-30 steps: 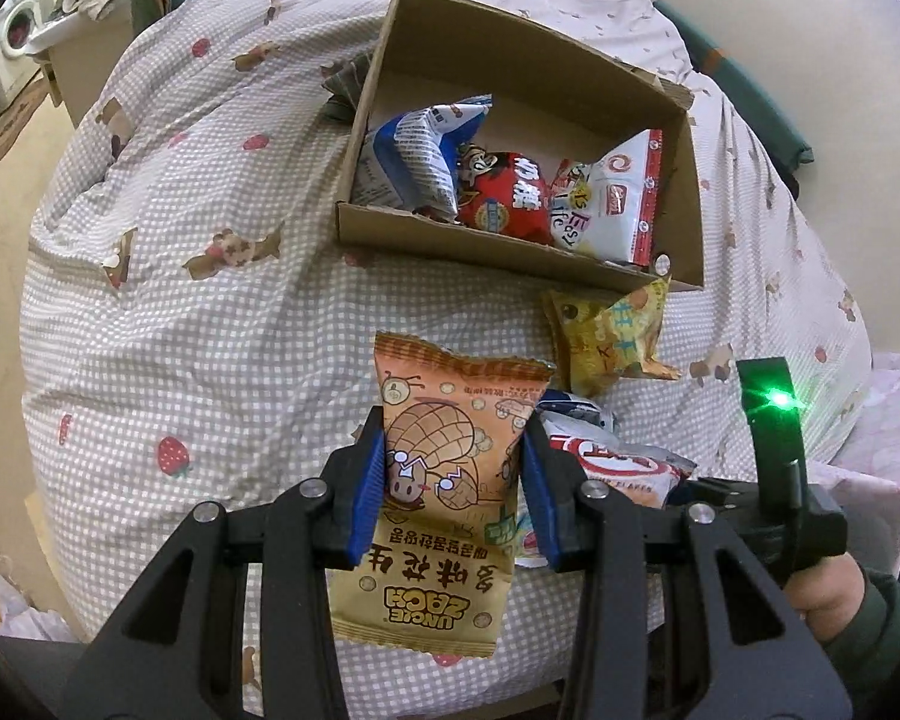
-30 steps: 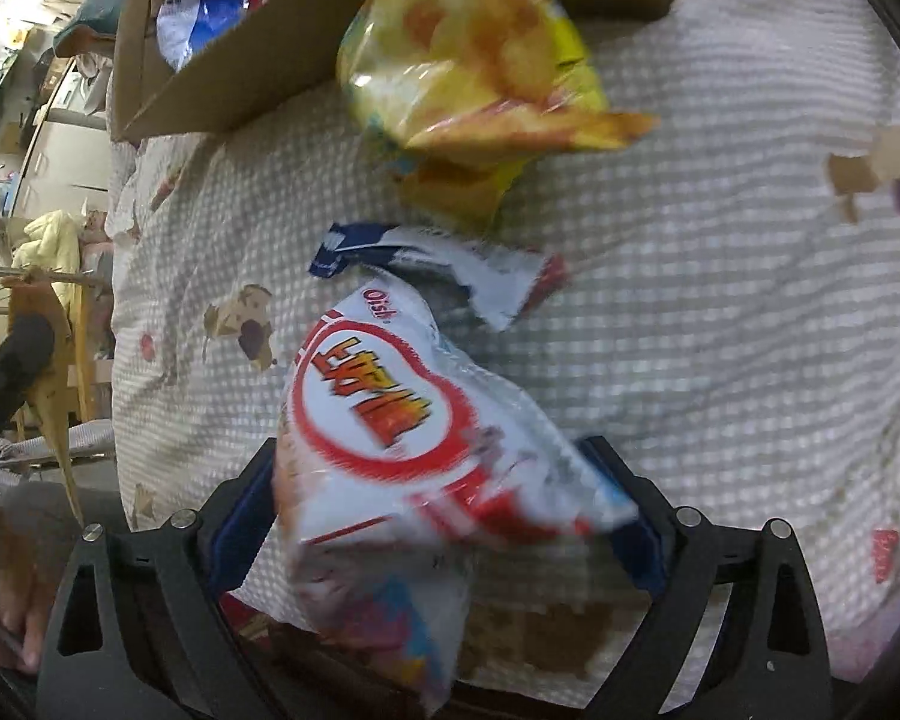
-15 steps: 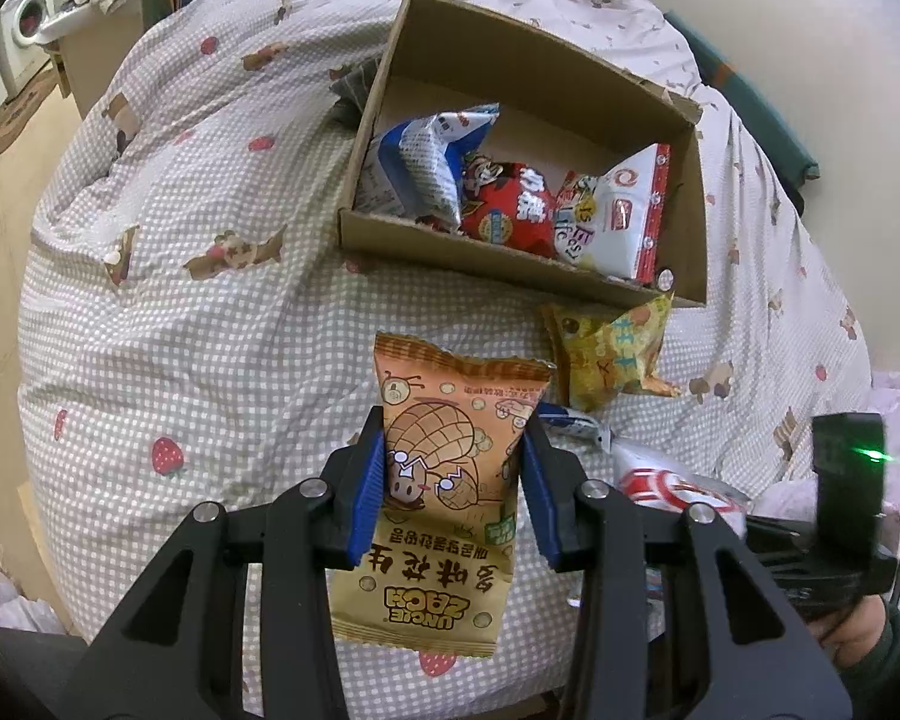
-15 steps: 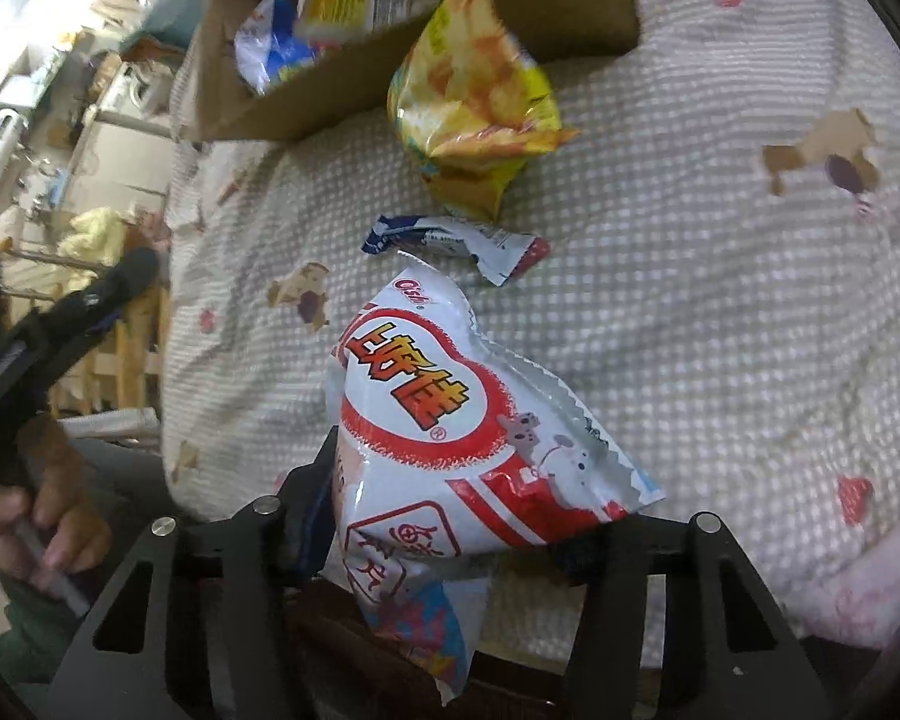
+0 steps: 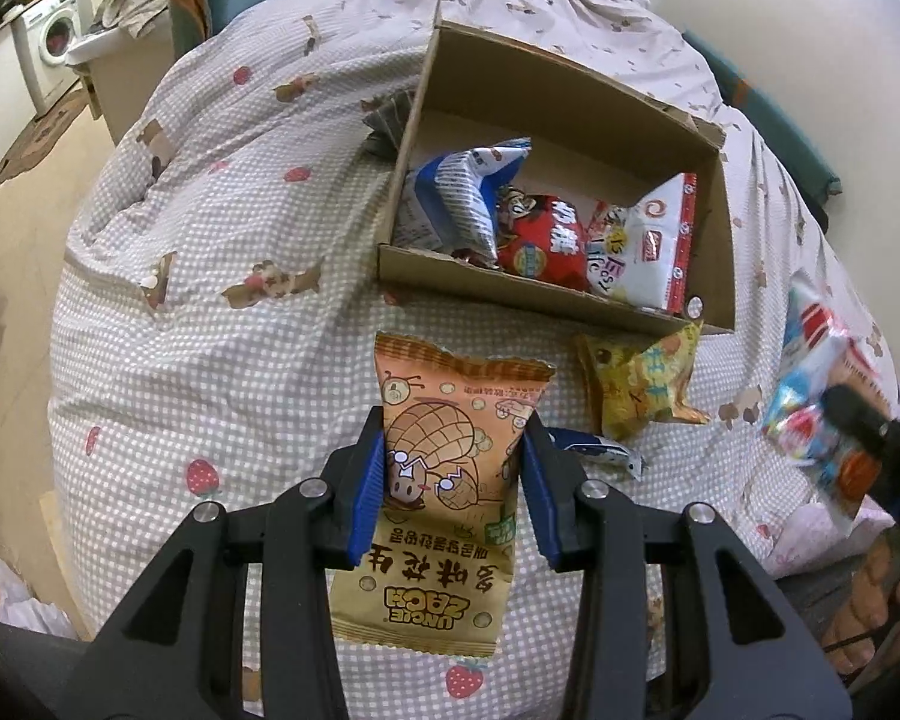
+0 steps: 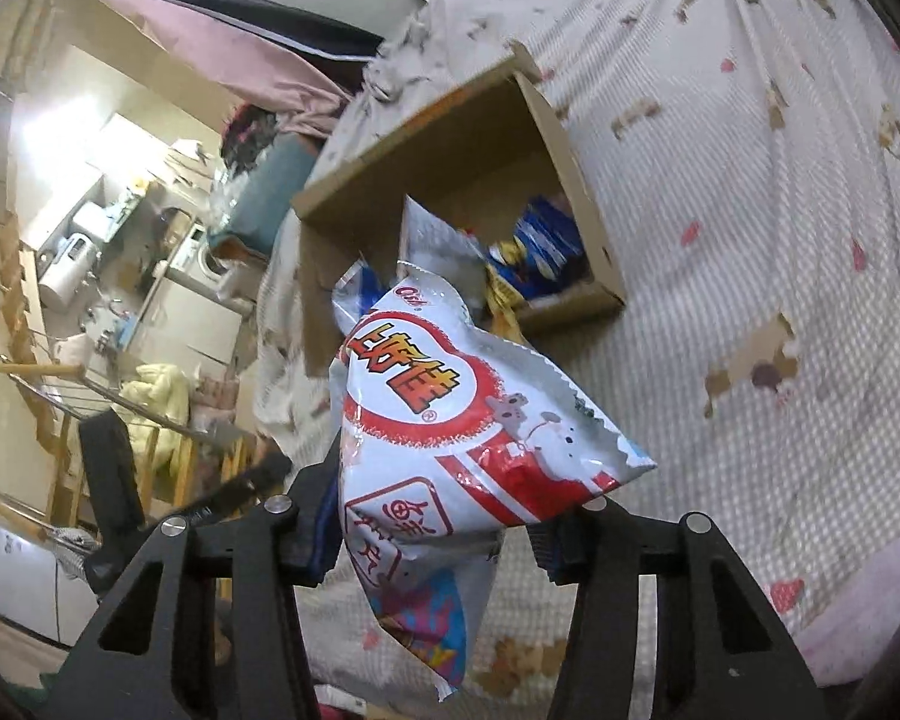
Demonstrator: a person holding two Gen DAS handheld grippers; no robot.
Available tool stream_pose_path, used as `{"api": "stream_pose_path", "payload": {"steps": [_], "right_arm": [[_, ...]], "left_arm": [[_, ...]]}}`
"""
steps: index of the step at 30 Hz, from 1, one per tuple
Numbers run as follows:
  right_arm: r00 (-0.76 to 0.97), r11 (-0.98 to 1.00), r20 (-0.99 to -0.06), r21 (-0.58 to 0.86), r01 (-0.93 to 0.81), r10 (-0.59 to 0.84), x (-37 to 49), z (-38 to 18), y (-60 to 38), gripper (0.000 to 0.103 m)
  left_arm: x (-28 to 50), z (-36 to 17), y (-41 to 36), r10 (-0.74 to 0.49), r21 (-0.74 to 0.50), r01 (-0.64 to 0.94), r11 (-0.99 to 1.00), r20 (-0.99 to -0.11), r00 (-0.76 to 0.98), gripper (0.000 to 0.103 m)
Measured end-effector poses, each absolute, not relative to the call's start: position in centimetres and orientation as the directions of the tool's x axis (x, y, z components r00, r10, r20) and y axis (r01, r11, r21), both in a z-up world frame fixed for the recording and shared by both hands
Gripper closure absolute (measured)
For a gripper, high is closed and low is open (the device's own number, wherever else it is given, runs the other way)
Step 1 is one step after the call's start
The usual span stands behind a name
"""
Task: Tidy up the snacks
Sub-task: 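Carry the white-red puffed bag into the box with right tool while left tool holds orange pack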
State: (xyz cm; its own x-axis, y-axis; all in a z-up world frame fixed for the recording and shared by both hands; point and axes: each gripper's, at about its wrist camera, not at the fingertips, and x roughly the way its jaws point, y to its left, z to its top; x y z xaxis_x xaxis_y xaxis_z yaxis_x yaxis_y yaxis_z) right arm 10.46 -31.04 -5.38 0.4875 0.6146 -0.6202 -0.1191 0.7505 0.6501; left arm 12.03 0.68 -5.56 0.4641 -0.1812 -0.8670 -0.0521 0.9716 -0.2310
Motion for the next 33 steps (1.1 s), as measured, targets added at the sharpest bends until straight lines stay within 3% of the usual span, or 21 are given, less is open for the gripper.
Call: {"api": "stream_pose_path", "payload": {"steps": [7,19,24,29,33], "right_arm": [[0.499,0.741,-0.599,0.656,-0.143,0.626,13.4,-4.4,-28.7,0.054],[0.400,0.790,-0.686,0.575,-0.215,0.608,23.3,-5.4,-22.5,0.056],[0.397,0.836,-0.739,0.521,-0.174,0.544,26.0,-7.0,-23.0,0.056],[0.439,0.917,-0.811,0.389,-0.090,0.387,27.1,-7.3,-25.4,0.056],[0.436,0.900,-0.799,0.431,-0.067,0.415,27.8,-7.6,-26.7,0.056]], "left_arm": [[12.4,-4.7,1.4,-0.167,-0.236,-0.077,0.969,-0.850,0.500,0.066],[13.3,-4.7,1.0,-0.194,-0.267,-0.081,0.960,-0.849,0.491,0.066],[13.8,-5.1,1.0,-0.180,-0.249,-0.080,0.965,-0.856,0.485,0.066],[15.1,-5.2,1.0,-0.175,-0.245,-0.087,0.966,-0.861,0.477,0.066],[17.5,-4.2,0.6,-0.188,-0.241,-0.054,0.969,-0.861,0.472,0.066]]}}
